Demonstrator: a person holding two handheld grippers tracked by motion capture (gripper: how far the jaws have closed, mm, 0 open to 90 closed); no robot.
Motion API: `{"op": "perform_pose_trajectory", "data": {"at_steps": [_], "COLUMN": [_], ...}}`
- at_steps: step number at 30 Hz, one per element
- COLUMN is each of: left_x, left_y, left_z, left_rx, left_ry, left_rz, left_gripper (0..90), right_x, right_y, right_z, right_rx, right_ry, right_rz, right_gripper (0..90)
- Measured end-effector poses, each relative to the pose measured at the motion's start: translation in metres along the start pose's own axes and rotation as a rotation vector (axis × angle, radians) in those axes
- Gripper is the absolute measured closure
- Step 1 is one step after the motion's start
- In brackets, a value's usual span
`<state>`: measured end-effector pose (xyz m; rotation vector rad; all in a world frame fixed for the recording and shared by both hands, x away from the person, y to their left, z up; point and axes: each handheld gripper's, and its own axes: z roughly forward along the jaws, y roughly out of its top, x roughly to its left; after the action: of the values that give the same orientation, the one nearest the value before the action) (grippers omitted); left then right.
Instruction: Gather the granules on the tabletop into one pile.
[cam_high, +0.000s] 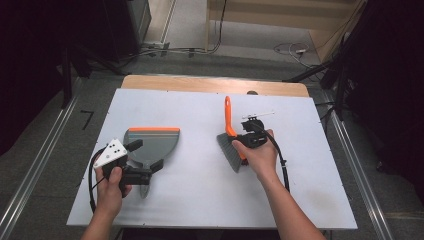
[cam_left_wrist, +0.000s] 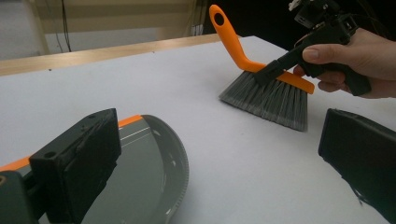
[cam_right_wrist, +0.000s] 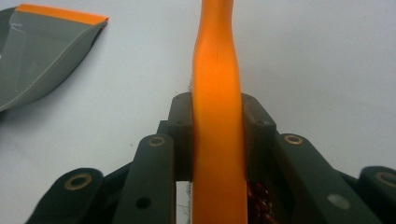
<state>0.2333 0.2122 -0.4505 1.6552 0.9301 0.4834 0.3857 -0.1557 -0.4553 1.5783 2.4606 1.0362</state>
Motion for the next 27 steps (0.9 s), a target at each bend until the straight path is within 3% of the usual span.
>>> {"op": "perform_pose_trajectory", "data": {"at_steps": [3, 7, 12, 19, 24, 27], "left_x": [0.0, 0.0, 0.001, 0.0, 0.0, -0.001], "left_y": [0.0, 0.0, 0.0, 0.0, 0.0, 0.0], "left_z": [0.0, 0.0, 0.0, 0.0, 0.001, 0.001], "left_rx": [0.0, -0.002, -0.001, -0.001, 0.0, 0.001], "left_ry": [0.0, 0.0, 0.001, 0.002, 0.0, 0.001], "left_rz": [-0.002, -0.002, -0.003, -0.004, -0.001, -0.002], "left_gripper": [0.0, 0.0, 0.0, 0.0, 0.0, 0.0], "right_x": [-0.001, 0.005, 0.011, 0.013, 0.003, 0.001], "right_y": [-0.001, 0.003, 0.01, 0.002, -0.011, -0.014], "right_z": [-0.003, -0.012, -0.033, -0.049, -0.036, -0.028], "right_rx": [-0.019, -0.033, -0.018, 0.086, 0.173, 0.198], "right_ry": [0.035, 0.091, 0.101, 0.169, 0.212, 0.238], "right_rz": [-0.025, -0.138, -0.308, -0.525, -0.609, -0.629], "right_gripper": [68.7, 68.7, 68.7, 68.6, 68.7, 68.7]}}
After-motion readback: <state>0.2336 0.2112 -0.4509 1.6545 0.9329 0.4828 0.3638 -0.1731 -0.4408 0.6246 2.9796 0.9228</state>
